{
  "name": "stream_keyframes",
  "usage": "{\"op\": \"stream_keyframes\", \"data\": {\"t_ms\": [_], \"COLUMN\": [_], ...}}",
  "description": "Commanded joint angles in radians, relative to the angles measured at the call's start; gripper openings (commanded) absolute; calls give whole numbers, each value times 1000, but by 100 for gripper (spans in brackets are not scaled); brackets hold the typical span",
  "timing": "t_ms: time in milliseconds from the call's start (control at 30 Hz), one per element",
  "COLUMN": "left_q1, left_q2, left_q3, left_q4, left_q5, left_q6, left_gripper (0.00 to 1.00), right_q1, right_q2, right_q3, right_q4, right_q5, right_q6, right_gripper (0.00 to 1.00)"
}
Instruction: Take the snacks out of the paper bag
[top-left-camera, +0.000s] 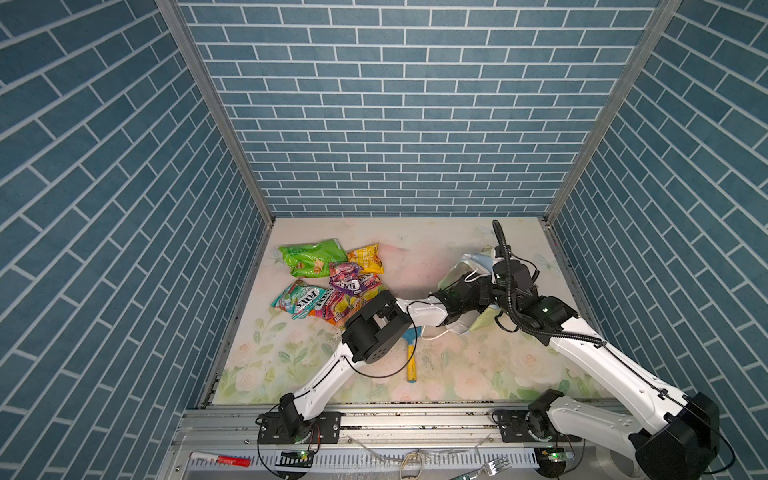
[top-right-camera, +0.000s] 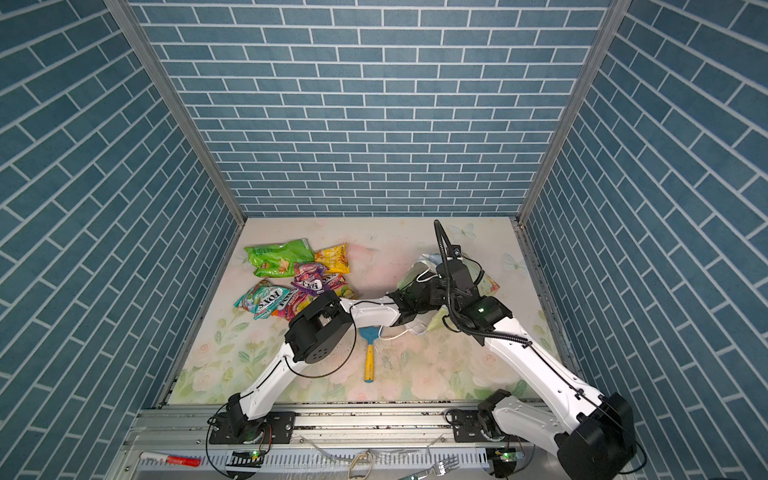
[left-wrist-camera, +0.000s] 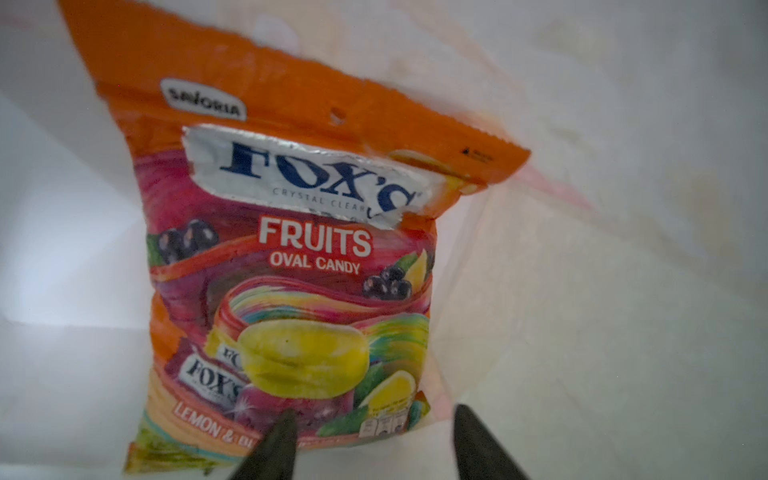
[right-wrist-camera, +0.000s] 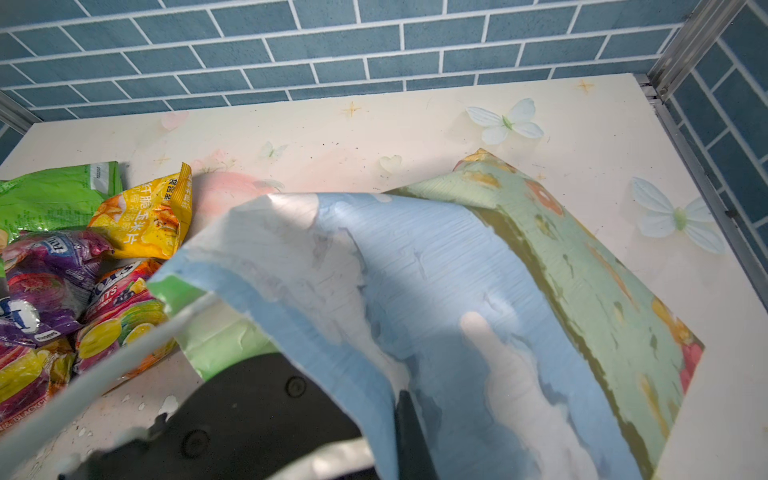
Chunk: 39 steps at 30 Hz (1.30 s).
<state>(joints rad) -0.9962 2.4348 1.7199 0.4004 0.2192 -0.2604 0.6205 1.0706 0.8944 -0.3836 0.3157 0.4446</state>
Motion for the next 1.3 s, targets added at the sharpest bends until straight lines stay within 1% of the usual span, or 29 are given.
{"op": "stream_keyframes", "data": {"t_ms": [0, 67, 100, 200, 233, 433, 600, 733, 867, 900, 967, 1000, 1033, 1067, 1100, 1133, 1167, 1200, 1267], "left_q1": [-29, -16, -11, 3, 5, 10, 8, 9, 8, 9, 8, 8, 6, 5, 6, 6, 5, 5, 4], "left_q2": [-20, -36, -43, -67, -76, -144, -211, -254, -275, -278, -279, -275, -270, -263, -254, -245, -233, -221, -204], "left_q3": [-2, -21, -29, -56, -70, -159, -242, -290, -310, -314, -326, -333, -337, -336, -332, -327, -323, -320, -322], "left_q4": [-35, -32, -32, -30, -26, -11, 12, 51, 67, 71, 99, 123, 143, 158, 169, 179, 194, 218, 264], "left_q5": [-8, -14, -20, -26, -33, -94, -141, -161, -172, -170, -153, -149, -148, -146, -139, -130, -118, -98, -77], "left_q6": [-2, 1, 0, 3, 7, 33, 24, 18, -13, -24, -45, -53, -59, -66, -69, -71, -76, -81, -95], "left_gripper": [39, 32, 26, 4, 0, 0, 0, 0, 0, 2, 9, 20, 44, 62, 74, 82, 96, 99, 100], "right_q1": [32, 30, 30, 28, 27, 22, 19, 18, 18, 18, 16, 16, 16, 16, 16, 17, 15, 15, 15], "right_q2": [-35, -48, -55, -76, -83, -113, -144, -156, -170, -174, -179, -178, -178, -174, -172, -169, -166, -161, -150], "right_q3": [-6, -11, -14, -27, -28, -26, -30, -34, -39, -44, -48, -49, -50, -52, -55, -57, -61, -63, -66], "right_q4": [52, 35, 30, 17, 9, -65, -100, -109, -110, -108, -105, -102, -97, -89, -79, -68, -56, -41, -26], "right_q5": [-106, -95, -89, -74, -66, -9, 35, 25, -35, -46, -65, -75, -87, -100, -112, -119, -130, -144, -161], "right_q6": [6, 8, 8, 7, 2, -41, -100, -151, -214, -227, -240, -244, -247, -250, -250, -247, -244, -242, -242], "right_gripper": [0, 0, 0, 0, 0, 0, 0, 0, 0, 0, 0, 0, 0, 0, 0, 0, 0, 0, 0]}}
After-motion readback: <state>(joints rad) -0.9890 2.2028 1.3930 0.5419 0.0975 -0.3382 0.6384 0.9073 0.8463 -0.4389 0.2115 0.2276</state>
